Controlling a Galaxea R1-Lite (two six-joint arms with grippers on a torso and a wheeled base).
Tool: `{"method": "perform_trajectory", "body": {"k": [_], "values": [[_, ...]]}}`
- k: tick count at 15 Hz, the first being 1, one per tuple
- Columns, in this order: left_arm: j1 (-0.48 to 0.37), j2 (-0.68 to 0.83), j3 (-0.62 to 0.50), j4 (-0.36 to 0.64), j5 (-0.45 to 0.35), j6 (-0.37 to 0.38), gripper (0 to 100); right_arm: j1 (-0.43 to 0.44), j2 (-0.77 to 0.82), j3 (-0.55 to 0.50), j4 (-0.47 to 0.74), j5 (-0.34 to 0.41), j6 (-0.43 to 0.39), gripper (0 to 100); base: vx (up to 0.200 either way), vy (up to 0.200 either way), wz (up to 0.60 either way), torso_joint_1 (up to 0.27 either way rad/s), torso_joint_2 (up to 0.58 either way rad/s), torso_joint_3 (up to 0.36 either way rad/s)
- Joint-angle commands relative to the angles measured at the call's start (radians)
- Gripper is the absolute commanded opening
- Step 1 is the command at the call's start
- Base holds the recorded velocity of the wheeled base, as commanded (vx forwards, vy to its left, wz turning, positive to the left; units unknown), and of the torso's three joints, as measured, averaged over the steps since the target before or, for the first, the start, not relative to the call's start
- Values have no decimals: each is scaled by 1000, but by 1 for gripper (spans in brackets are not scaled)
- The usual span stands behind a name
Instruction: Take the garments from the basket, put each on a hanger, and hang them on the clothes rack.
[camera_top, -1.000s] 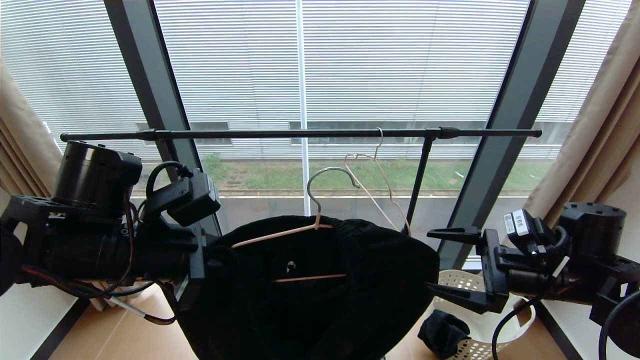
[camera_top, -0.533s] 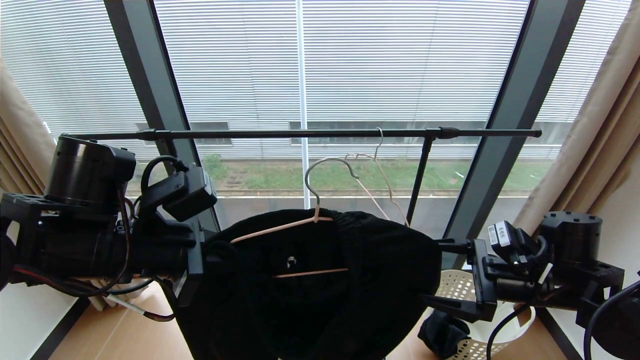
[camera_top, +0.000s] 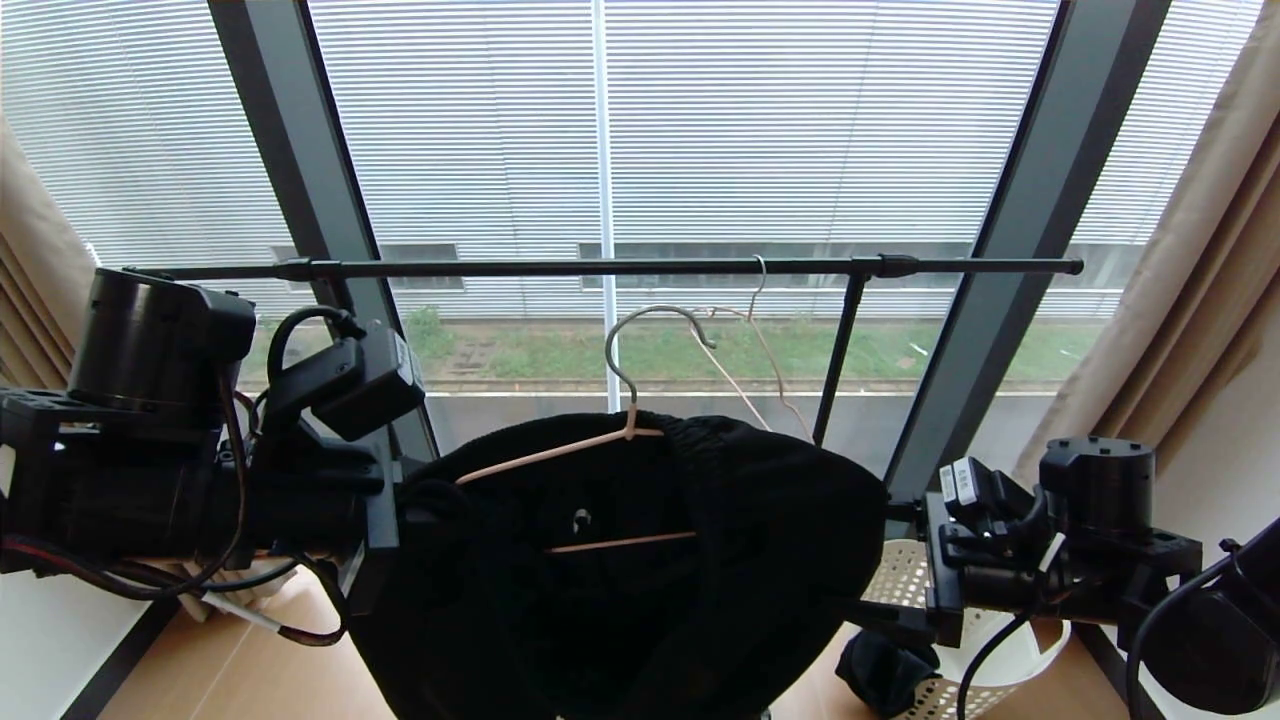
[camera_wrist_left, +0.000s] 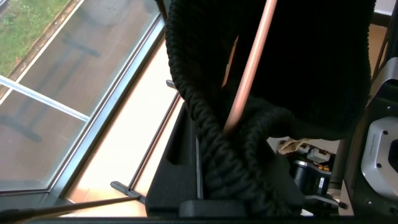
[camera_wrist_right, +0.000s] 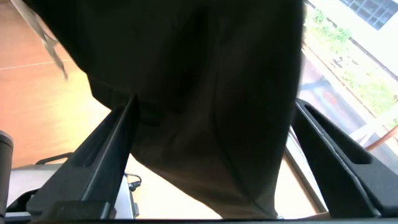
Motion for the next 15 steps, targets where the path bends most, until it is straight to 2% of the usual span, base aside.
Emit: {"method": "perform_trajectory", "body": {"k": [1, 8, 15], "values": [[-1, -8, 4, 0, 0, -1, 0, 0, 12, -2, 0, 0, 0, 0, 0, 0, 0, 0, 0, 0], [5, -20, 10, 0, 0, -2, 0, -12, 12, -19, 1, -6, 0, 0, 0, 0, 0, 0, 0, 0], [50, -60, 57, -2, 0, -1, 0, -79, 11, -44, 1, -4, 3, 0, 0, 0, 0, 0, 0, 0]]}}
